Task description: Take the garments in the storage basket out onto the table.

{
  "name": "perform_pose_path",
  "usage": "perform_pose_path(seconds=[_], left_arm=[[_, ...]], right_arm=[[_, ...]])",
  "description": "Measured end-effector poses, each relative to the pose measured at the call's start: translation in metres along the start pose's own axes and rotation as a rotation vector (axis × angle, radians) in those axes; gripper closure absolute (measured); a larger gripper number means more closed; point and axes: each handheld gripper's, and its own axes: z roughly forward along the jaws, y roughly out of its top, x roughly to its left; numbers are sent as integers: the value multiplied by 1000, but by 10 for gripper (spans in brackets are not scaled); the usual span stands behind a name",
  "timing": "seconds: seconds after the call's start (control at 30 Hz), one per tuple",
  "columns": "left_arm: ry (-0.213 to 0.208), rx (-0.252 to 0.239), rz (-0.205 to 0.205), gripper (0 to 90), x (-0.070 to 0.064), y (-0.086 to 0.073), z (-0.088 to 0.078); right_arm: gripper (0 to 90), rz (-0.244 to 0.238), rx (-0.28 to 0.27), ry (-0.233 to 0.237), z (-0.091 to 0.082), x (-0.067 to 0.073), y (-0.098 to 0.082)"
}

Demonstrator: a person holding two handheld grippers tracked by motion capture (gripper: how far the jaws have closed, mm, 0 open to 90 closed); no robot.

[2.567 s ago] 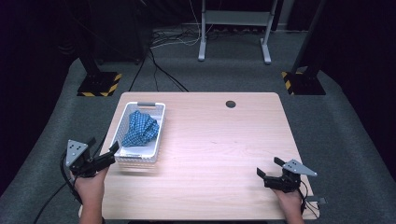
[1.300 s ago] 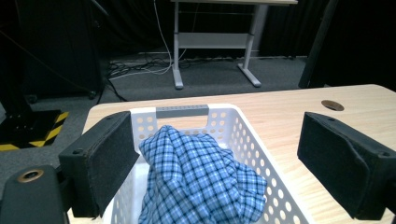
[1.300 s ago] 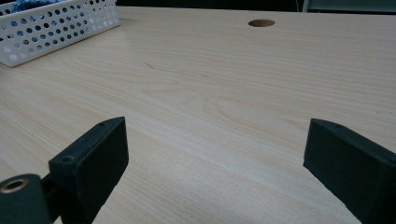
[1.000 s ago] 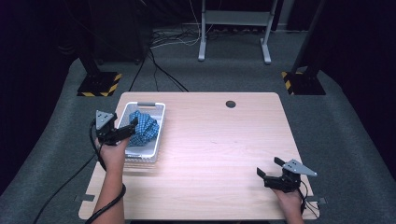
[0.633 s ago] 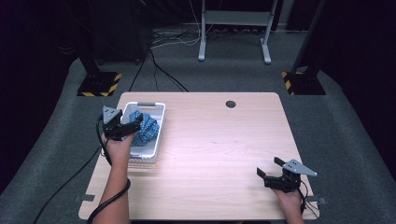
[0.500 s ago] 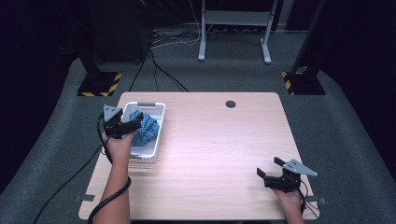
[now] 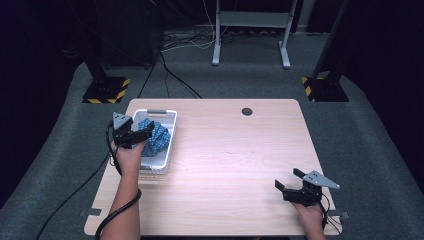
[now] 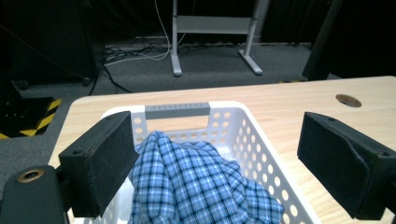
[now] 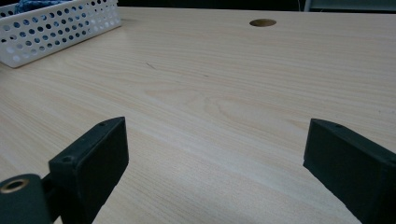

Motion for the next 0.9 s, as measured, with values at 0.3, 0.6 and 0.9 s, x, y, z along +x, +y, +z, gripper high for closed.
perform_pose_path(seconds=[0.3, 0.6, 0.9], left_arm=[[10, 72, -5, 107, -2, -9, 14], [41, 141, -15, 107, 1, -16, 25], [64, 186, -12, 107, 0, -19, 32]], right_arm=[[55, -2, 0, 2, 0, 0, 0], [55, 1, -1, 4, 0, 0, 0], [55, 1, -2, 6, 0, 0, 0]])
